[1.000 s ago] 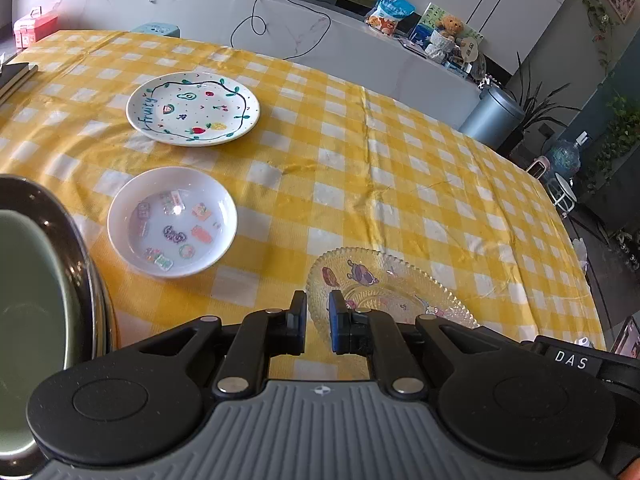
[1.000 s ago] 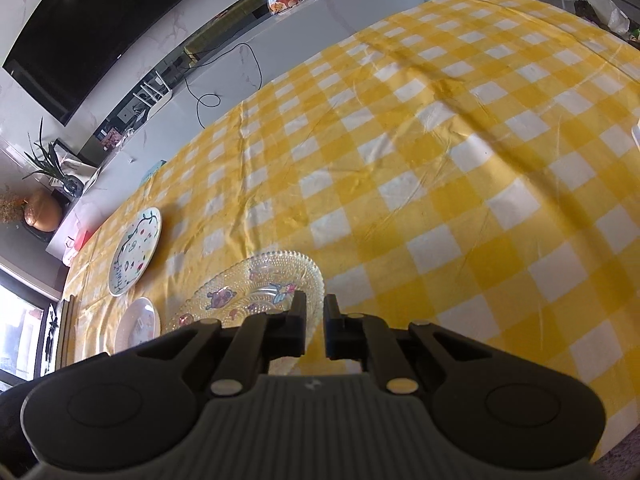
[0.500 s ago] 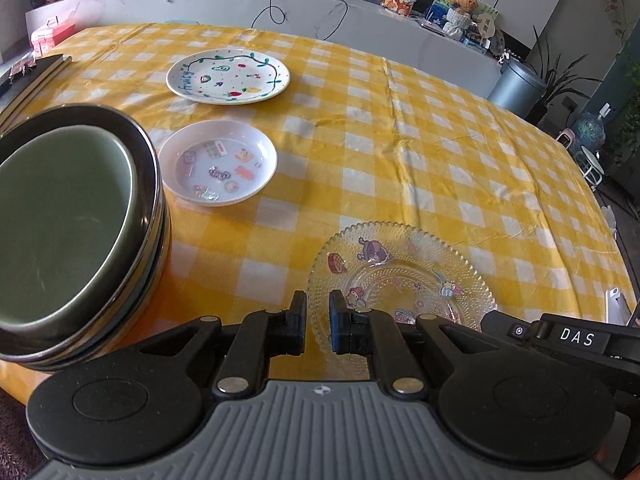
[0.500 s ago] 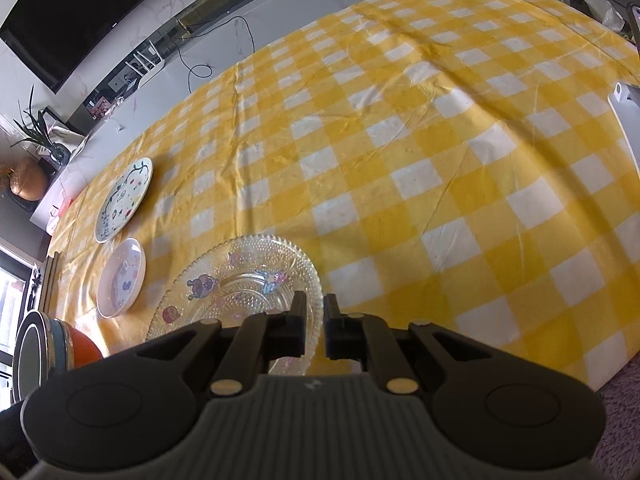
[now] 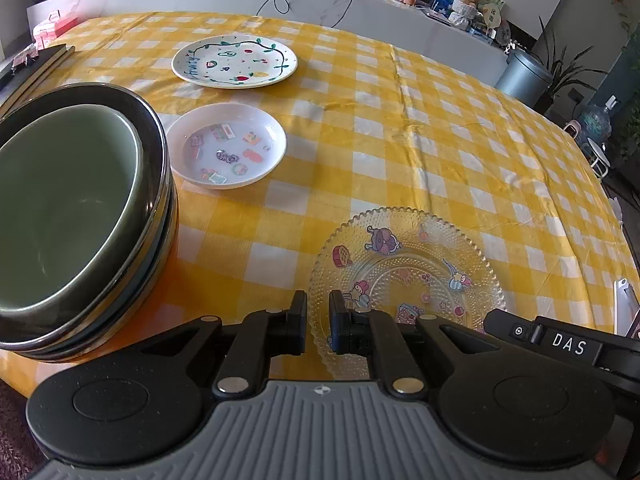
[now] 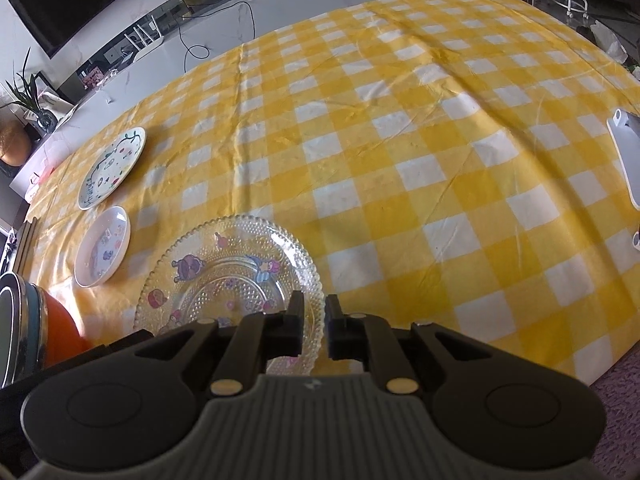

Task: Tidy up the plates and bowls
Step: 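Lift the glass plate with both grippers, carry it beside the bowl stack, lower, then open both grippers to release the glass plate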

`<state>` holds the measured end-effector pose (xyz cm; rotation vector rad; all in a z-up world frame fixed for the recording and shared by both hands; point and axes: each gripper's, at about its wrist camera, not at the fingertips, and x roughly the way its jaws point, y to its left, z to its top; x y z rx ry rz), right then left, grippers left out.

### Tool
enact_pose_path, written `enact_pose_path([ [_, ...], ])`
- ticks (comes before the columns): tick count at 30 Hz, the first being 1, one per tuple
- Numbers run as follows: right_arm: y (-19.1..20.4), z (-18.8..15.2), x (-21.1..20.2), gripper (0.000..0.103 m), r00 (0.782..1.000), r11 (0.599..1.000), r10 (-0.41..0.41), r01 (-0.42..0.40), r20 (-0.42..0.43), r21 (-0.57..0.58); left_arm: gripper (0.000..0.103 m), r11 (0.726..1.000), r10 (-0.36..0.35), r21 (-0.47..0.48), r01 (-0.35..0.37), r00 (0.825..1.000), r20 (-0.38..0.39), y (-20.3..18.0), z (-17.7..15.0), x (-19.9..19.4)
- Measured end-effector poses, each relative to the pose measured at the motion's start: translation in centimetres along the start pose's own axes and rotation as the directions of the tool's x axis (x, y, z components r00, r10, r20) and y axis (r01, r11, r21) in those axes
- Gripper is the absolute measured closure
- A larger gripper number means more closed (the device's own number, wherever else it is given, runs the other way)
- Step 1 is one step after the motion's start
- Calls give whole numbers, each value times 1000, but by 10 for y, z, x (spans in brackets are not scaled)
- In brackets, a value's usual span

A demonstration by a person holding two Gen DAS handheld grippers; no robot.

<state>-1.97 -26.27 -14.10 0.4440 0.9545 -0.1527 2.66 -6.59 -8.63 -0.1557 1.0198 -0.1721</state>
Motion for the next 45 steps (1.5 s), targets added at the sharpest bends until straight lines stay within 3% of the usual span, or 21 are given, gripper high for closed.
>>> enact_pose_path([
  [11,6,-1,-3,90,1000,1000,-19,20,22,-25,88,1000,3,30,-2,1000,-18,-3,0,0],
  [15,9,0,-8,80,998,998,-37,39,47,-53,77,1000,-4,25,4,1000,-27,-3,1,0],
  [24,16,1,-16,71,988,986,-101,114,114,-120,67,997,-32,64,31,999,5,-10,5,-12],
  [32,29,5,-23,63,992,985,-32,51,118,-163,60,989,-62,132,65,998,-21,-16,25,-27],
  [34,34,7,-23,56,993,984,-7,27,116,-174,57,987,-65,150,65,998,-11,-16,32,-33],
  [38,48,11,-25,54,992,978,29,-4,120,-209,52,981,-85,175,83,996,0,-10,50,-41],
  [43,68,20,-24,54,990,968,79,-49,114,-245,52,977,-57,205,50,998,29,1,75,-46],
  [45,77,24,-24,49,988,961,97,-62,118,-268,52,974,-50,221,42,998,33,6,88,-49],
])
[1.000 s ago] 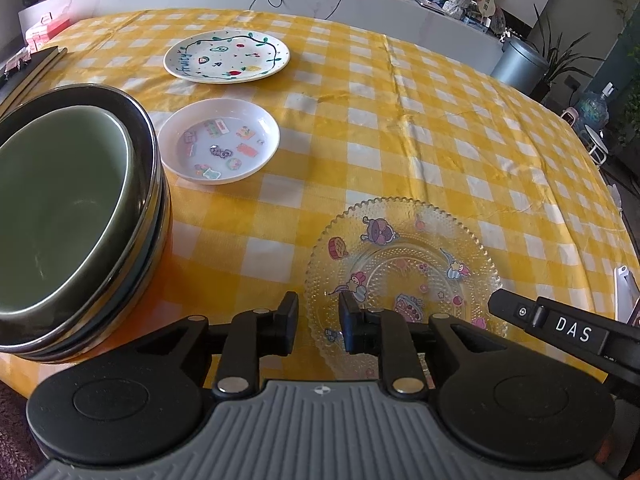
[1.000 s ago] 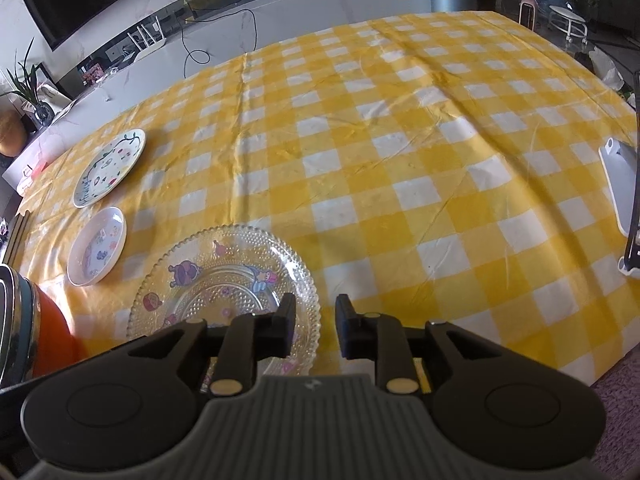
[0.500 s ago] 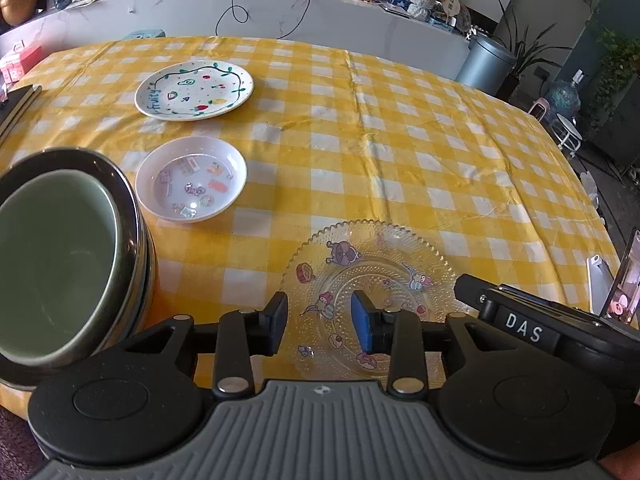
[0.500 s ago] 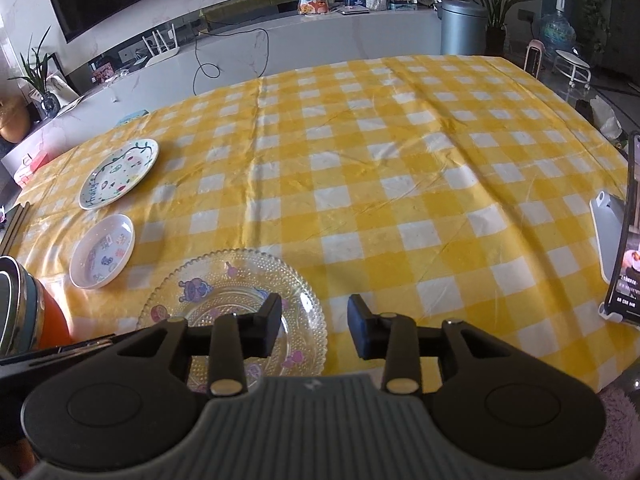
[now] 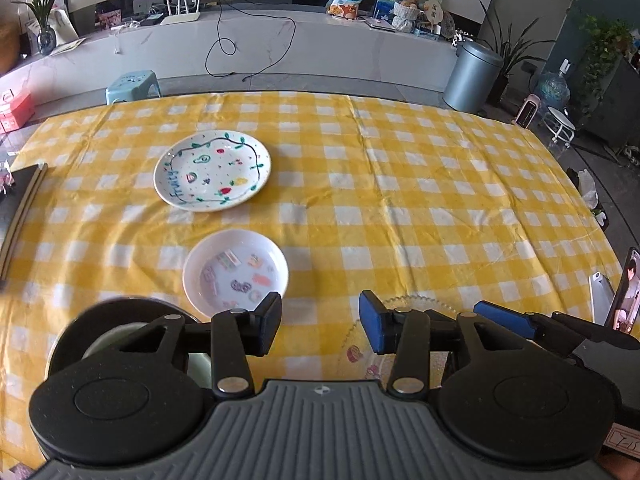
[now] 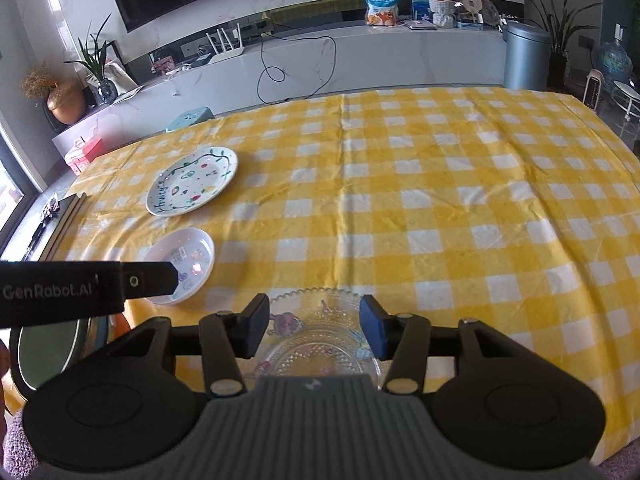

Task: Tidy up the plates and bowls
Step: 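Open both grippers to release the glass plate, then move both open grippers to the white 'Fruity' painted plate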

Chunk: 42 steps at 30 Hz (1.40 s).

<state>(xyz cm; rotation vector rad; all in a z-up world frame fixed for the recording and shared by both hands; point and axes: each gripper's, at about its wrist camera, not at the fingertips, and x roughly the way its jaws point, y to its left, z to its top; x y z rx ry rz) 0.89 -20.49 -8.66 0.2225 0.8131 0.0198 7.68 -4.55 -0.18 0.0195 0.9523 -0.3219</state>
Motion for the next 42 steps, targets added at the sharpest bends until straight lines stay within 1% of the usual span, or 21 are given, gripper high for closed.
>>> enact_pose_path([
  [5,20,16,7,47,999,997,52,-52,10,-51,52,1000,3,25,-3,1000,-1,21,21,-2],
  [7,28,21,12,45,998,996,66,-65,7,-65,52,1000,12,9,-12,1000,5,33,28,-3],
  [10,37,29,22,44,997,995,79,-79,-6,-64,51,1000,14,-9,-14,1000,-12,52,37,-1],
  [12,41,35,30,44,997,995,78,-79,-13,-62,51,1000,15,-9,-15,1000,-23,64,44,1],
  [15,47,44,41,44,997,995,70,-71,-19,-63,47,999,39,8,-39,999,-24,81,53,4],
  [18,53,54,53,44,997,996,68,-70,-27,-52,46,999,50,19,-50,998,-31,95,60,11],
  [19,56,58,57,44,997,997,65,-66,-29,-51,42,999,49,17,-49,998,-31,101,62,14],
  [22,65,68,70,44,999,997,45,-46,-28,-66,39,999,52,-13,-52,998,-33,119,69,25],
  [26,72,82,89,44,997,996,63,-65,-41,-62,38,998,28,-48,-30,999,-35,140,76,42],
  [29,77,90,103,44,998,996,53,-56,-38,-76,38,997,7,-71,-10,999,-36,153,79,57],
  [33,73,98,124,45,995,996,86,-87,-51,-27,38,994,-42,-105,40,999,-14,169,85,74],
  [36,70,105,139,54,995,996,86,-86,-46,7,39,985,-82,-150,83,997,9,179,91,87],
  [38,70,109,148,56,994,995,96,-95,-44,29,39,980,-106,-168,107,994,12,185,95,98],
  [40,70,113,158,59,992,992,118,-115,-52,53,43,980,-97,-172,97,995,4,188,98,110],
  [42,71,115,169,60,988,988,141,-137,-57,72,46,983,-76,-170,75,997,0,191,100,121],
])
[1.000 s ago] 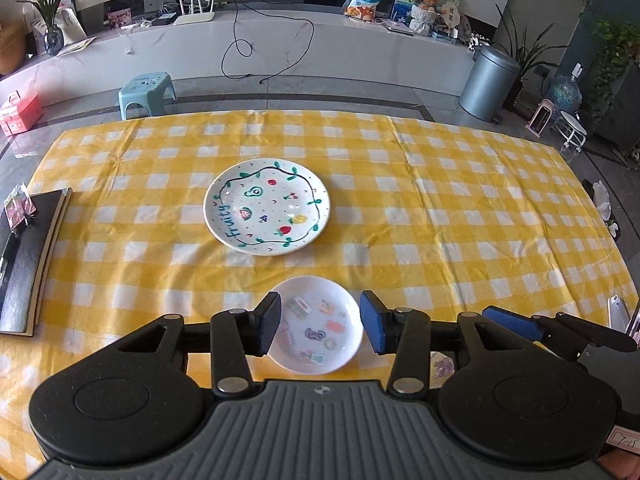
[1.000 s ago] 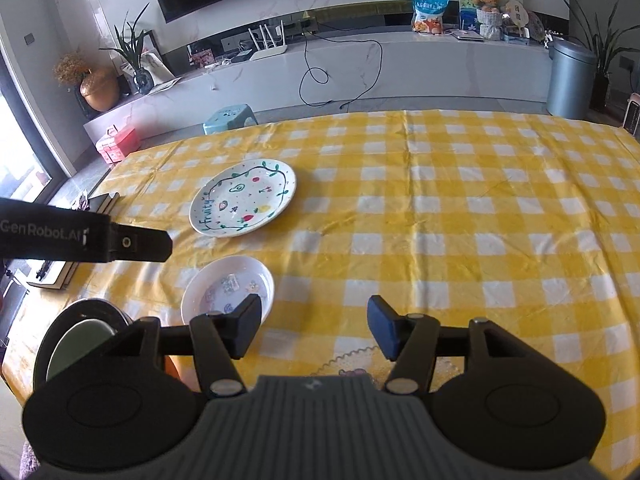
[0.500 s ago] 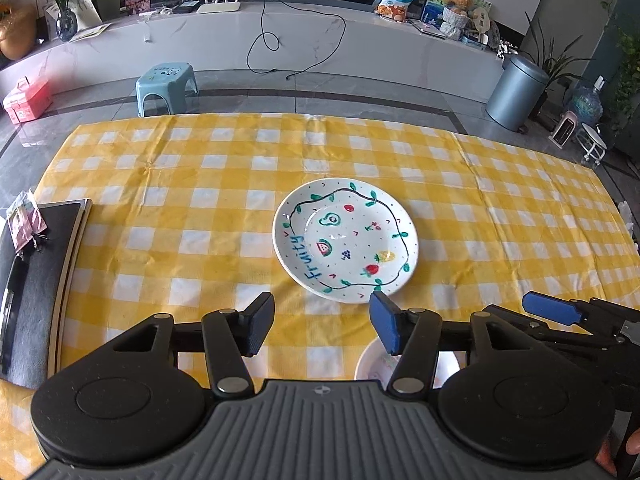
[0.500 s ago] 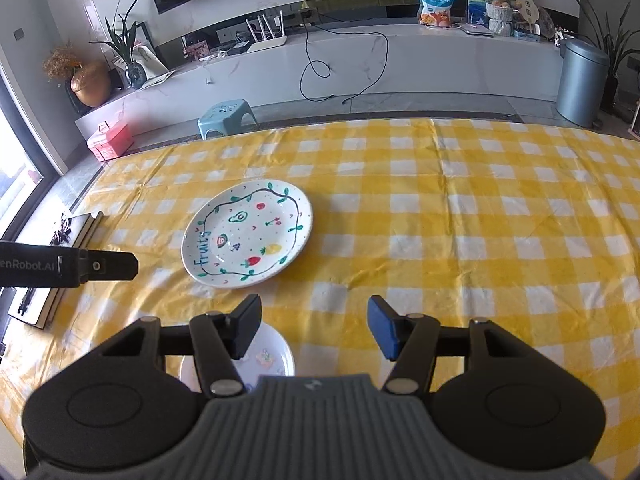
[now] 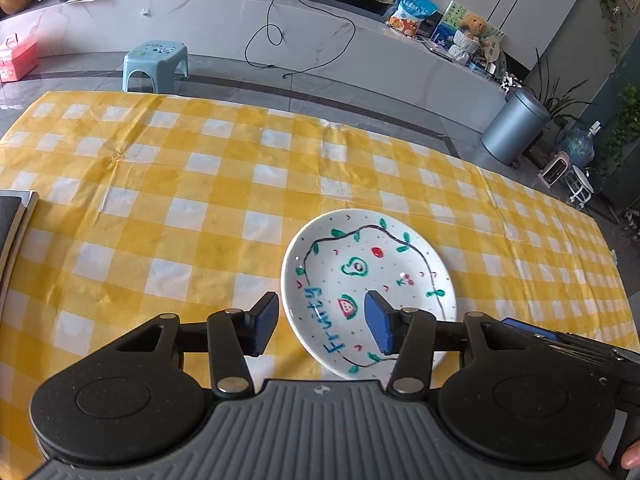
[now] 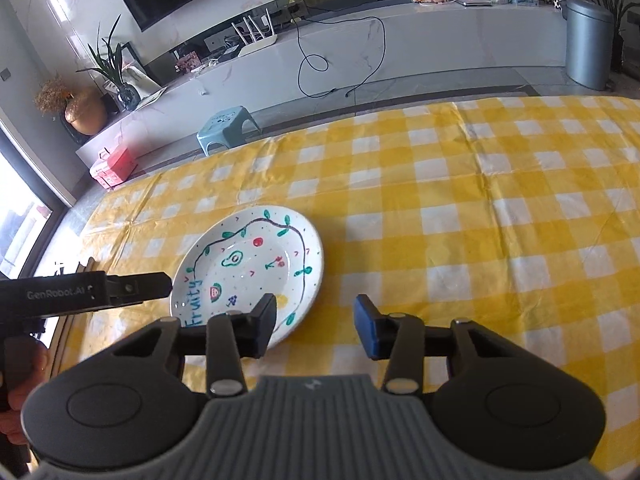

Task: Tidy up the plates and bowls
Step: 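Move both open grippers to the white 'Fruity' painted plate, then close both grippers on the rim of the 'Fruity' plate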

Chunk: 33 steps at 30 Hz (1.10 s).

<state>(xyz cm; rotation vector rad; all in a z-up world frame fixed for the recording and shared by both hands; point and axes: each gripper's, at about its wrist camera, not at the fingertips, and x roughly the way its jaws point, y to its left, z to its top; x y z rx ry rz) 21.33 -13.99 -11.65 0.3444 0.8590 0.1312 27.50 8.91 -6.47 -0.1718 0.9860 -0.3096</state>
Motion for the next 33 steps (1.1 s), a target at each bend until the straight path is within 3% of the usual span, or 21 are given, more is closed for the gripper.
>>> enact_pose_path([
  [6,-6,7,28,80,997,996,67,-65,-29,67,54,999,-24,-23,24,1000,6,16,3,16],
  [10,-18,10,36,85,993,986,113,-108,-33,128,67,999,-44,-29,45,999,5,24,2,22],
  [14,-26,10,43,92,989,979,139,-132,-39,156,71,997,-73,-33,74,997,16,31,3,29],
  [22,-32,7,50,95,985,970,166,-157,-36,188,83,993,-112,-25,112,993,26,30,2,32],
  [26,-32,6,49,96,987,970,158,-149,-36,192,89,995,-90,-44,91,996,30,28,3,33],
  [33,-33,6,38,96,990,970,135,-125,-35,209,90,995,-94,-34,95,995,26,19,3,19],
])
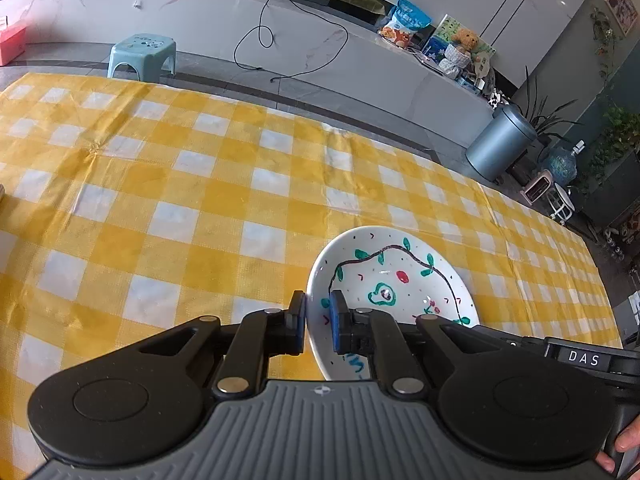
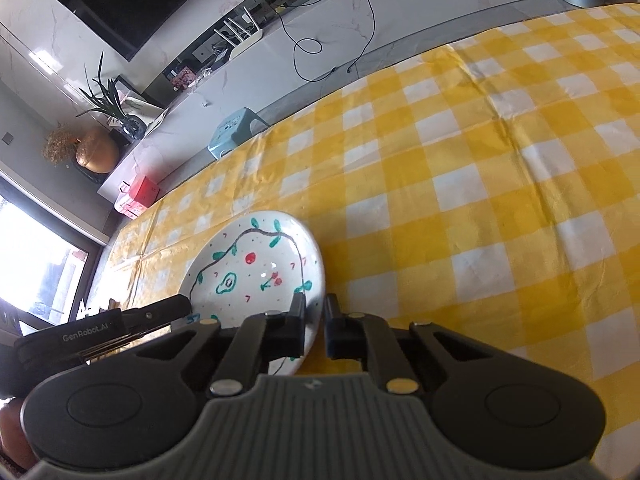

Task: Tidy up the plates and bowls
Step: 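Close both grippers on the rim of the 'Fruity' plate, then carry the 'Fruity' plate with both grippers toward the bowl stack and lower it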

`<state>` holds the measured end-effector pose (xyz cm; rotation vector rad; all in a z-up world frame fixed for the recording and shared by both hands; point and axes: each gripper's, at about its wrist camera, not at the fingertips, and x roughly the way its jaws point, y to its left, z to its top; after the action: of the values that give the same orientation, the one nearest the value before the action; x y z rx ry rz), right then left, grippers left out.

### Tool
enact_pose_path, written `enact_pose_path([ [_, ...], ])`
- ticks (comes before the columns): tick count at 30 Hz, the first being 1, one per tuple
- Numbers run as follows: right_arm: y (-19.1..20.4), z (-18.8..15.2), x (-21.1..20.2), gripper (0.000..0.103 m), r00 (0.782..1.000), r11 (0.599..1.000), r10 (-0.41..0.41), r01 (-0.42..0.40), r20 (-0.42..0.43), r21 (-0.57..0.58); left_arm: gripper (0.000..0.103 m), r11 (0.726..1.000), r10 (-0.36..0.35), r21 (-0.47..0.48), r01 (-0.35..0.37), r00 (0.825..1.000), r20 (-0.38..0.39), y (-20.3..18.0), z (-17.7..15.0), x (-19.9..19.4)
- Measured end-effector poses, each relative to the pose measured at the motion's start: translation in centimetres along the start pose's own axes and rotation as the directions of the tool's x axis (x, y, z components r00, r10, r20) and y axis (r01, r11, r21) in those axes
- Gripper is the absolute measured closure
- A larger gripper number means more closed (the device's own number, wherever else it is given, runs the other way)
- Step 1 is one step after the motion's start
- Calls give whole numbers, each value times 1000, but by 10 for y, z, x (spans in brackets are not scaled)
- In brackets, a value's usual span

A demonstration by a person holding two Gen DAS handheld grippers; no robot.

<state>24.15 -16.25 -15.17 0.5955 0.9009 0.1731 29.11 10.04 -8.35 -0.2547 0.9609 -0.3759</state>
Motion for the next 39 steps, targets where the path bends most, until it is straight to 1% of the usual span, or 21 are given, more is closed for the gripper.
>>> enact_pose_path([
  [6,-5,0,-23,96,1000,999,-1,0,13,34,91,1000,-12,9,12,1000,-2,-22,4,-17],
  [10,-10,-3,-48,96,999,999,0,-2,40,50,91,999,-13,29,14,1000,-25,-42,0,-28],
  [14,-21,-15,-78,96,999,997,-6,2,54,82,91,999,-16,45,18,998,-52,-65,-8,-39],
  [19,-40,-38,-116,96,998,990,-6,-4,69,142,91,997,-23,72,28,998,-66,-98,-24,-55],
  [25,-70,-69,-169,96,995,977,-18,-2,95,215,91,992,-38,120,47,996,-78,-150,-51,-74],
  [28,-82,-83,-194,96,993,972,-40,12,113,235,91,993,-37,111,47,995,-94,-170,-69,-80],
  [30,-90,-94,-210,96,992,970,-55,26,115,242,91,992,-38,115,48,995,-89,-181,-85,-86],
  [33,-100,-108,-227,96,991,968,-68,38,114,247,91,993,-31,110,39,997,-74,-194,-110,-93],
  [37,-112,-128,-244,96,989,967,-99,69,113,244,91,998,-41,53,44,997,-65,-202,-138,-98],
  [39,-119,-135,-250,96,988,964,-107,76,109,256,91,998,-33,48,36,998,-58,-205,-150,-98],
])
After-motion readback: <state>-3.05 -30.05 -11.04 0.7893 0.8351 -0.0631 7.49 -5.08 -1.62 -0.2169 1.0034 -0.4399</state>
